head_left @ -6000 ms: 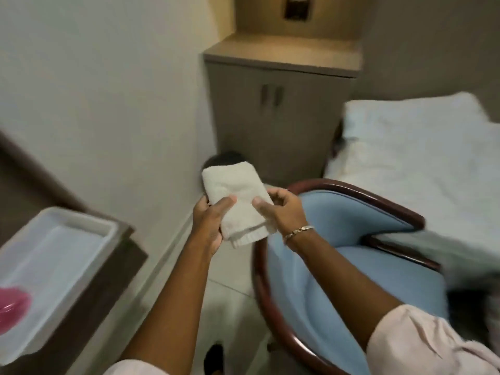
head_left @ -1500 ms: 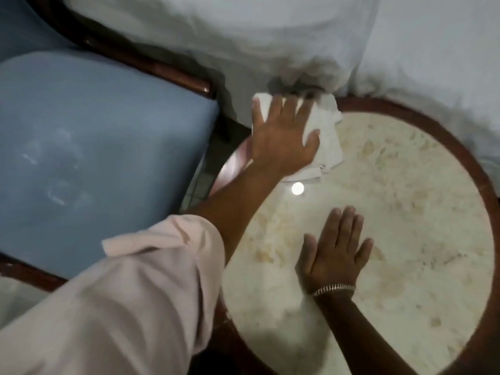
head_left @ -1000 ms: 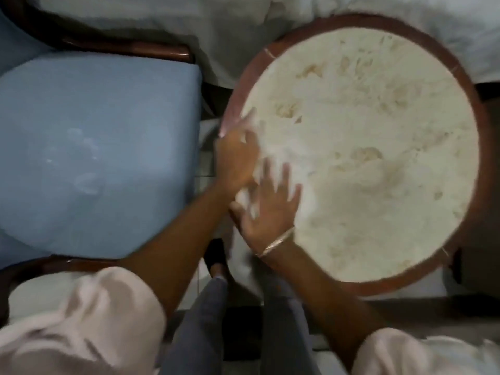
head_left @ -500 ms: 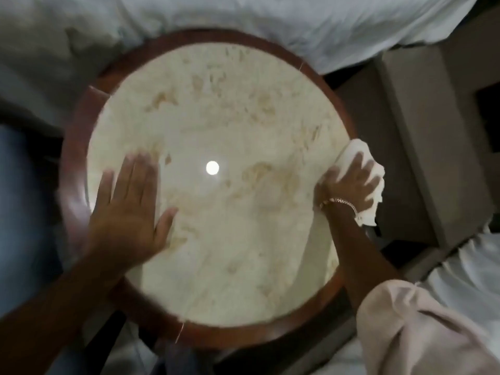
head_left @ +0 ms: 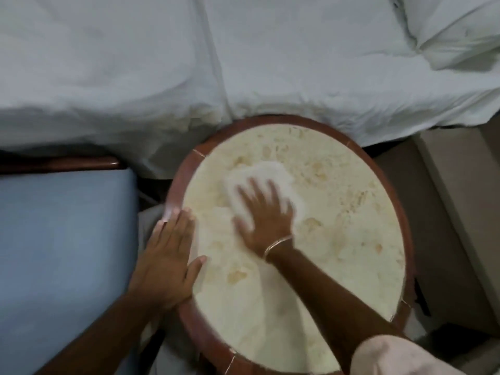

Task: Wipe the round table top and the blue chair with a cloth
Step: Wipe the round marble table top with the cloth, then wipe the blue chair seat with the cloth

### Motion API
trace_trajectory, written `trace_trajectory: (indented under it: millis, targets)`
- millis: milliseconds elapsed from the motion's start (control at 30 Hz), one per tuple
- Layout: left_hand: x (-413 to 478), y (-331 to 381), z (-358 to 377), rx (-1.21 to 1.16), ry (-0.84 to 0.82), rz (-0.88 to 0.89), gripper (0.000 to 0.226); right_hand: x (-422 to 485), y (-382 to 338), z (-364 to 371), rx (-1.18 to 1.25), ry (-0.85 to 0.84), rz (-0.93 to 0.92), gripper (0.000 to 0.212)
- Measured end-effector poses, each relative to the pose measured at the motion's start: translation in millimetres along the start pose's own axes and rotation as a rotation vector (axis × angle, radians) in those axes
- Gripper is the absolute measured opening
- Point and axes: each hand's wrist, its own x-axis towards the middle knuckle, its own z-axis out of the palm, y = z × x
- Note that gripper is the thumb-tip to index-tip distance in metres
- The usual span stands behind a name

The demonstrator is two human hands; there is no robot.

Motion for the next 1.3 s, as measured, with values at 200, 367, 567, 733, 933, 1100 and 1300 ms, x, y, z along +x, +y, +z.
trace_trajectory:
  millis: [200, 367, 567, 733, 933, 1100, 1300]
  targets:
    - [-95.6, -111.6, -66.1, -0.018, 0.13, -0.231, 0.086, 26.4, -16.9, -25.2, 0.134, -0.106, 0.449, 0.069]
    - [-205.4, -141.9, -133.6, -0.055, -0.047, -0.536, 0.115, -51.1, -155.4, -16.6, 0.033, -0.193, -0.056, 0.072]
    - [-355.5, -153.4, -165.3, 0.066, -0.025, -0.759, 0.107, -62.9, -284.6, -8.3, 0.59, -0.351, -0.393, 0.078]
    - [-423.4, -143.0, -188.2, 0.204, -0.059, -0.842, 0.095, -59.4, -362.5, 24.0, 0.727, -0.242, -0.471, 0.072]
    - [-435.9, -161.8, -175.0, 0.309, -0.006, -0.815, 0.092, -140.4, -407.8, 48.1, 0.218, -0.357, -1.141, 0.069]
    - [-460.1, -200.3, -180.4, 0.323, 0.015, -0.798, 0.093, -118.7, -335.0, 56.3, 0.041, -0.216, -0.983, 0.078]
    - [-458.8, -204.8, -173.4, 0.344, 0.106, -0.746, 0.097, -71.3, -457.6, 72.9, -0.008, -0.279, -0.798, 0.083]
